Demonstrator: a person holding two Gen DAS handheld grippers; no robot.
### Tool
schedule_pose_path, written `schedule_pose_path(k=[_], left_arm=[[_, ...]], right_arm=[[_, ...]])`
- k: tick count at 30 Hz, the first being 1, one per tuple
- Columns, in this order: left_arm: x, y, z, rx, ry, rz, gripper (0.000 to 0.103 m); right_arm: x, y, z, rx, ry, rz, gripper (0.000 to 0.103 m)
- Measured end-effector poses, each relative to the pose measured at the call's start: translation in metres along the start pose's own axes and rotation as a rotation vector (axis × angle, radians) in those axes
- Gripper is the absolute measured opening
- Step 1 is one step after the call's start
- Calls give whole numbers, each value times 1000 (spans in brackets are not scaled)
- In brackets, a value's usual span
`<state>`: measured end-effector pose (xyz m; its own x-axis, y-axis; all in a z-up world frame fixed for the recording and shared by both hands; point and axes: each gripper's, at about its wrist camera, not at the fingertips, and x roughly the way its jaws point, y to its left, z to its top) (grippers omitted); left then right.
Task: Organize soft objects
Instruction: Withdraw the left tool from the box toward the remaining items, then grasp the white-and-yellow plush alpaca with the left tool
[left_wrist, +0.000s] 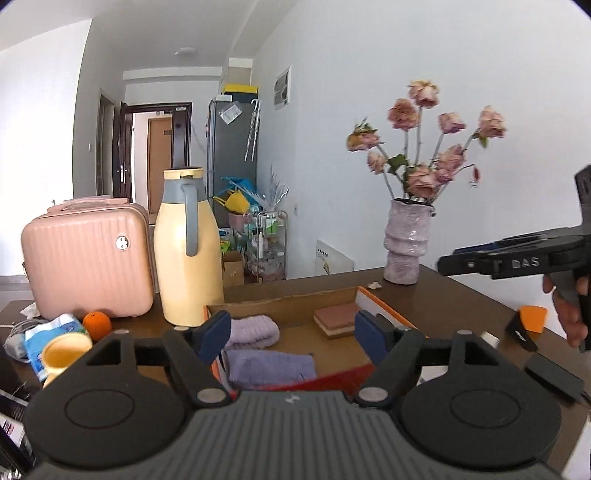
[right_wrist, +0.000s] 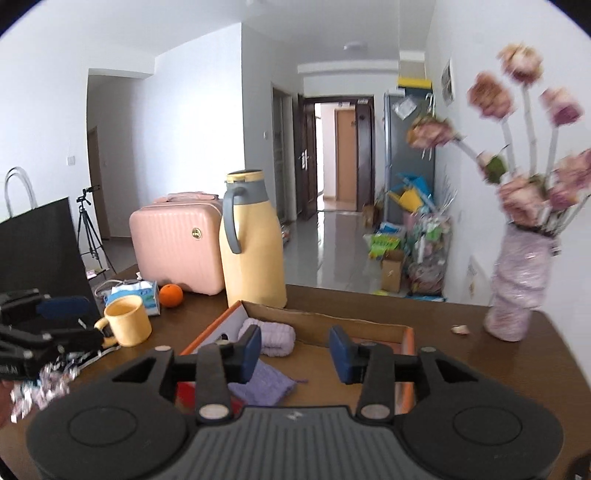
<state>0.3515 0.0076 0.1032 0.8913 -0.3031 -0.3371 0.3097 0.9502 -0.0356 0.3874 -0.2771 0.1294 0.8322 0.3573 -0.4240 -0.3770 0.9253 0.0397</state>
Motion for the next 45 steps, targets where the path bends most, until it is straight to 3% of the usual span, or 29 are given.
schedule_pose_path(k=[5, 9, 11, 15, 18, 26, 28, 29, 33, 35, 38, 40, 45], left_arm=[[-56, -19, -27, -4, -20, -1, 85], [-95, -33, -65, -25, -26, -9, 86], [-107, -37, -86, -64, 11, -30, 86], [-124, -45, -128, -122, 77, -47, 86], [-126, -50, -146, -121, 138, -45, 86], [-119, -60, -146, -119, 147, -44, 86], [-112, -63, -146, -120, 160, -49, 86], [-108, -64, -145, -124, 169, -54, 86], [-86, -74, -143, -112, 186, -79, 86], [-70, -80, -136, -102, 182, -87, 83], [-35, -86, -121, -130, 196, -107, 73], [-5, -91, -111, -158, 217, -161, 62], [70, -116, -100, -181, 293, -272, 63]], right_arm=[[-67, 15, -51, -19, -55, -17, 53], [-103, 36, -115, -15, -76, -22, 65], [-112, 47, -145, -7, -66, -25, 65], [-129, 61, -200, 126, -33, -1, 65], [-132, 65, -228, 197, 0, 4, 65], [-127, 53, -240, 242, 21, -47, 65], [-118, 45, -242, 277, 16, -62, 71], [-113, 42, -244, 295, 14, -71, 79], [-82, 21, -243, 428, 47, -41, 79], [-70, 12, -236, 449, 21, -51, 79], [-46, 9, -223, 350, 22, -125, 79], [-31, 2, -217, 345, 22, -136, 79], [-3, -18, -208, 319, 43, -126, 80]])
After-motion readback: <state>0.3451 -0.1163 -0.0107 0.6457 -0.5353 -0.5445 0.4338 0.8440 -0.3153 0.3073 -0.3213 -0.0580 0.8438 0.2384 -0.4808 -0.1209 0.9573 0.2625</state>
